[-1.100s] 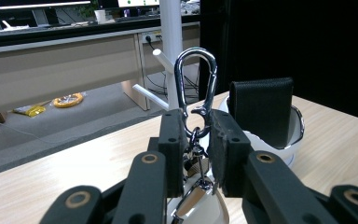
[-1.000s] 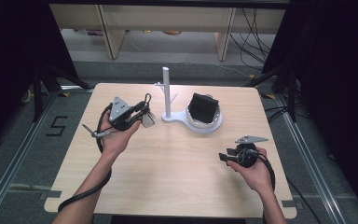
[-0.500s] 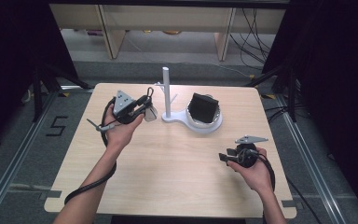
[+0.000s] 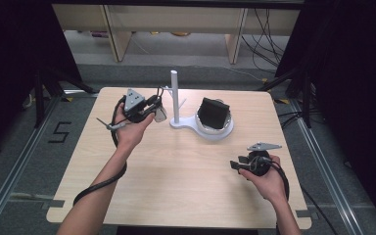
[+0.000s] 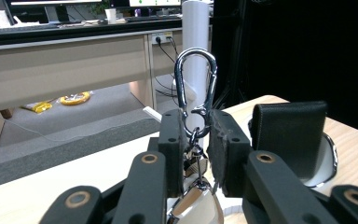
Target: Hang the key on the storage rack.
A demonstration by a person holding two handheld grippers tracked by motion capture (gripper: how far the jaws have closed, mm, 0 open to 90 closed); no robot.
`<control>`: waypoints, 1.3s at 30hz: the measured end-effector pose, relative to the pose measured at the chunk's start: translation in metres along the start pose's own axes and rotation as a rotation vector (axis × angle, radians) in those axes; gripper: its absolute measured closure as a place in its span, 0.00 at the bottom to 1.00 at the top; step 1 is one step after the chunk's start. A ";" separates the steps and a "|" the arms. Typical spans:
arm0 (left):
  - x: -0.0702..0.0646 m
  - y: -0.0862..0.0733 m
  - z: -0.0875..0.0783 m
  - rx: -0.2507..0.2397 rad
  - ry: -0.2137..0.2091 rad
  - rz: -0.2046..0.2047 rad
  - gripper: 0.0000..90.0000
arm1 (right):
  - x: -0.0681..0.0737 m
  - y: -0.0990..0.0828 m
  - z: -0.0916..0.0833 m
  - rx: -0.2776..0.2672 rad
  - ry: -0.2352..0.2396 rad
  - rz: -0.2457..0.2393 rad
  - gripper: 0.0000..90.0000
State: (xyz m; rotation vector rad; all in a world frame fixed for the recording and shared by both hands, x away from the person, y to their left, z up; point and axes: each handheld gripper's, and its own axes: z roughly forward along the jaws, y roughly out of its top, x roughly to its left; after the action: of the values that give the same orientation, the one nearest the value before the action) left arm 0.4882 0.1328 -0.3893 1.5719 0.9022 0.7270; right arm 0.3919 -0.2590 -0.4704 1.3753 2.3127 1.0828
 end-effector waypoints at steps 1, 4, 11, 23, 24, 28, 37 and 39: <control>0.000 0.000 0.002 0.005 0.000 -0.002 0.83 | 0.000 0.000 0.000 0.000 0.001 -0.002 0.61; 0.001 0.001 0.007 0.016 -0.001 -0.001 0.83 | 0.000 0.000 0.000 0.002 -0.005 -0.002 0.61; 0.002 0.002 0.016 0.038 0.004 -0.013 0.83 | -0.002 -0.001 0.002 -0.009 0.002 -0.020 0.61; 0.004 -0.005 0.027 0.073 0.011 -0.031 0.83 | 0.000 -0.001 0.000 0.004 -0.002 0.010 0.61; 0.005 -0.006 0.028 0.076 0.012 -0.033 0.83 | 0.000 -0.001 0.000 0.002 0.001 0.006 0.61; 0.004 -0.007 0.029 0.079 0.004 -0.039 0.83 | -0.001 -0.002 0.001 -0.001 0.000 -0.007 0.61; 0.004 -0.009 0.021 0.073 -0.006 -0.016 0.79 | 0.001 -0.002 0.000 0.017 0.004 0.027 0.61; 0.004 -0.011 0.016 0.071 -0.002 -0.002 0.77 | 0.002 -0.002 0.000 0.011 0.003 0.027 0.61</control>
State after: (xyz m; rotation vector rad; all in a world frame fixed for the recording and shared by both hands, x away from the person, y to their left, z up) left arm 0.5020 0.1288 -0.4026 1.6337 0.9368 0.6981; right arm 0.3898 -0.2581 -0.4717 1.4135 2.3118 1.0821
